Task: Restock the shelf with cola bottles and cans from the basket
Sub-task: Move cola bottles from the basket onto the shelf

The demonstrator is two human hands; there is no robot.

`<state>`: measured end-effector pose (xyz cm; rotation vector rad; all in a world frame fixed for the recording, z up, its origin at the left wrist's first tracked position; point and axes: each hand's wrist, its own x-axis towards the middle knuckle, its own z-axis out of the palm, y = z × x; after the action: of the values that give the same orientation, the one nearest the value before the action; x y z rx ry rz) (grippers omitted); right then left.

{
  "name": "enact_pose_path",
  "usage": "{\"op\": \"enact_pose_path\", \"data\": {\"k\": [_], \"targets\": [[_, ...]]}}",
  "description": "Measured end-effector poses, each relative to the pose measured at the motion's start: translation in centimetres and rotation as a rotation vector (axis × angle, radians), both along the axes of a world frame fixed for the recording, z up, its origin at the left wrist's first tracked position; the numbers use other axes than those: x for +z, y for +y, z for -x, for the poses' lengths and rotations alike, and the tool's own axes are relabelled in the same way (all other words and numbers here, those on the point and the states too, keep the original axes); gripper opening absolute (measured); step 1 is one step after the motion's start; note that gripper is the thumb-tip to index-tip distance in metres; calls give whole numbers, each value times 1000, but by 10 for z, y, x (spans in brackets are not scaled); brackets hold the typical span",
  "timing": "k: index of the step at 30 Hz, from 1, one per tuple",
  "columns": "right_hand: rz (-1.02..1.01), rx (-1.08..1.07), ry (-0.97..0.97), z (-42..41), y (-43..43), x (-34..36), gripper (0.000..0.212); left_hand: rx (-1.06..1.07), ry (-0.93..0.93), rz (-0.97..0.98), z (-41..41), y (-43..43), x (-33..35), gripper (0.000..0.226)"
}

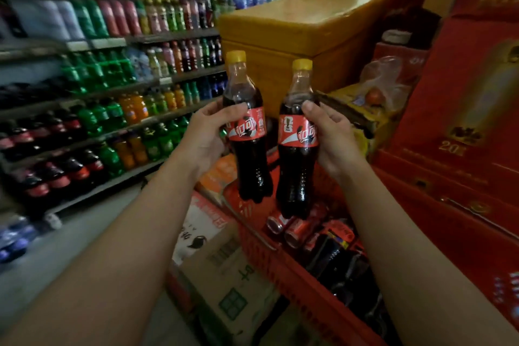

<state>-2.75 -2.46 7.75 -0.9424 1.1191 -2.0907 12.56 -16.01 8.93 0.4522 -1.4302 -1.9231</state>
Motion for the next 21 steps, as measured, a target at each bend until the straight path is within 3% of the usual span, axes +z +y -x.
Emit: {"op": "enact_pose_path", "data": {"k": [9, 12, 14, 16, 19, 21], "targets": [[16, 247, 49, -115, -59, 33, 22, 262, 48, 1, -141, -25, 16, 37], [13, 314, 24, -155, -72, 44, 3, 337, 71, 38, -189, -28, 26, 41], [21, 375, 26, -180, -82, 46, 11, 378, 72, 59, -221, -28, 29, 36], [26, 439, 9, -207, -90, 48, 5, 429, 58, 77, -251, -24, 32, 25], [14, 524, 18, -243, -100, 45, 27, 484, 34, 99, -290, -16, 36, 27], [-3, 575, 35, -268, -106, 41, 25, 541, 23, 92, -315, -11, 35, 27]]}}
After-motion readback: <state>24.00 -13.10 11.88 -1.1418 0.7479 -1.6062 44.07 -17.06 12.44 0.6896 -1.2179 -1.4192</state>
